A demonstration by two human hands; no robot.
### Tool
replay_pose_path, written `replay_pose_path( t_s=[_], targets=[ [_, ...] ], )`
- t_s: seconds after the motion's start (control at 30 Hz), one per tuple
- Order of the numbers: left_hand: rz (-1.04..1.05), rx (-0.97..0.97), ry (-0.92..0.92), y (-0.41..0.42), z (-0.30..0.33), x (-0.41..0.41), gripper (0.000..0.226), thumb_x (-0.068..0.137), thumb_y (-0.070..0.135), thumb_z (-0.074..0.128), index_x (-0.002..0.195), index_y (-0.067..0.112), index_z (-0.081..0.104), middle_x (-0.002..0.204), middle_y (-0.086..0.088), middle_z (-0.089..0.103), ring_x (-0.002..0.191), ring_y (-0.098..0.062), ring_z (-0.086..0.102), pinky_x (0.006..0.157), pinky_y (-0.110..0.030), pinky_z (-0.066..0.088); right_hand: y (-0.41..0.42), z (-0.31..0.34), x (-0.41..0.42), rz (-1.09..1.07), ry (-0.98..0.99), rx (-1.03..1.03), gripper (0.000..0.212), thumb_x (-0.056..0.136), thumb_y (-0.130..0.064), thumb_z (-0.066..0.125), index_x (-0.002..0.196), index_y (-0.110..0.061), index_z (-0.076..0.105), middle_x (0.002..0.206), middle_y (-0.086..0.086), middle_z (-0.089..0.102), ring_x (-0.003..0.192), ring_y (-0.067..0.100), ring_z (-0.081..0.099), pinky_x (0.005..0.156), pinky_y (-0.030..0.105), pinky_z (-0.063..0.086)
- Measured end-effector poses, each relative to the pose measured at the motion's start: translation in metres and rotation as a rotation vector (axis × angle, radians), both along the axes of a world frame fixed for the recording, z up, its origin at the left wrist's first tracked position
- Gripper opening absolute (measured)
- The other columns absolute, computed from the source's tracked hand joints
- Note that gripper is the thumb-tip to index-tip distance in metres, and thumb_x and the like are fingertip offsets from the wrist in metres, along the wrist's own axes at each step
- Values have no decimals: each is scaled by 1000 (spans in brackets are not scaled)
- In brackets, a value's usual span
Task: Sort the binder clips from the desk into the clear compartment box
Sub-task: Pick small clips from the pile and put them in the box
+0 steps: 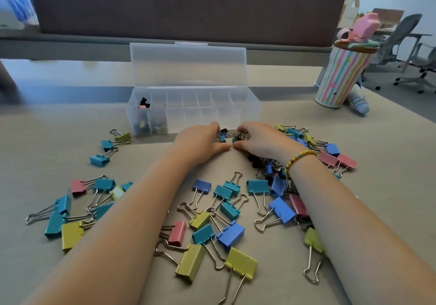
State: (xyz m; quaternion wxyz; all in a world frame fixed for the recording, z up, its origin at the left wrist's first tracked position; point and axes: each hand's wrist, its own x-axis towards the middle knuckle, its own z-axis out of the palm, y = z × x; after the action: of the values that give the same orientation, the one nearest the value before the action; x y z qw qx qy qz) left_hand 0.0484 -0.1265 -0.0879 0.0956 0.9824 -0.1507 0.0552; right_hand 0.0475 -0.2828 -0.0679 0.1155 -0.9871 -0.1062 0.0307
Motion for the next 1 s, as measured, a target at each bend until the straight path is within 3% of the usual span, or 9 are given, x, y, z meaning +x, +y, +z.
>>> replay_pose_path(
  t_s=[0.27, 0.4, 0.53, 0.7, 0.87, 0.93, 1.0],
  targets=[
    [-29, 101, -51, -9, -1, 5, 38, 96, 42, 41, 118, 11, 43, 111, -15, 61, 99, -32, 56, 75, -35, 42, -2, -8, 1, 25, -57, -92, 32, 95, -43, 44, 117, -19, 44, 111, 8, 61, 96, 24, 56, 83, 40, 49],
    [-20, 54, -18, -6, -1, 5, 36, 95, 39, 44, 113, 8, 46, 107, -14, 61, 93, -29, 55, 74, -34, 41, 0, -8, 0, 33, -72, -145, 30, 97, -38, 42, 114, -14, 44, 101, 8, 61, 88, 24, 57, 77, 37, 50],
    [9, 16, -37, -7, -1, 1, 31, 95, 32, 43, 108, 5, 47, 101, -16, 61, 89, -31, 55, 71, -33, 41, 1, -9, 0, 36, -155, -186, 23, 97, -31, 39, 106, -11, 43, 73, 2, 50, 72, 23, 52, 62, 32, 41],
    [65, 139, -41, -16, 4, 1, 25, 99, 18, 32, 112, 0, 45, 103, -20, 61, 78, -31, 50, 65, -33, 35, 3, -9, 3, -25, -184, -179, 13, 97, -23, 35, 91, -11, 36, 65, 2, 42, 58, 20, 42, 51, 30, 29],
    [95, 4, -40, -10, 1, 5, 19, 98, 9, 33, 106, -1, 48, 97, -20, 59, 75, -28, 44, 66, -32, 35, -2, -10, 9, -99, -124, 121, 24, 98, -21, 36, 78, -11, 43, 60, 2, 40, 51, 14, 36, 47, 26, 26],
    [93, -142, -98, -7, -1, 6, 22, 99, 16, 33, 101, 2, 50, 86, -14, 53, 76, -26, 44, 67, -31, 34, -4, -6, 9, -127, -61, 353, 34, 97, -19, 36, 63, -14, 38, 56, 1, 32, 48, 14, 28, 46, 25, 23],
    [102, -368, -119, -6, 1, 9, 25, 99, 23, 35, 89, 7, 50, 74, -5, 49, 67, -21, 44, 62, -28, 32, -5, 1, 7, -189, 77, 737, 32, 96, -18, 33, 64, -17, 36, 57, -1, 31, 47, 12, 24, 43, 22, 22]
  ],
)
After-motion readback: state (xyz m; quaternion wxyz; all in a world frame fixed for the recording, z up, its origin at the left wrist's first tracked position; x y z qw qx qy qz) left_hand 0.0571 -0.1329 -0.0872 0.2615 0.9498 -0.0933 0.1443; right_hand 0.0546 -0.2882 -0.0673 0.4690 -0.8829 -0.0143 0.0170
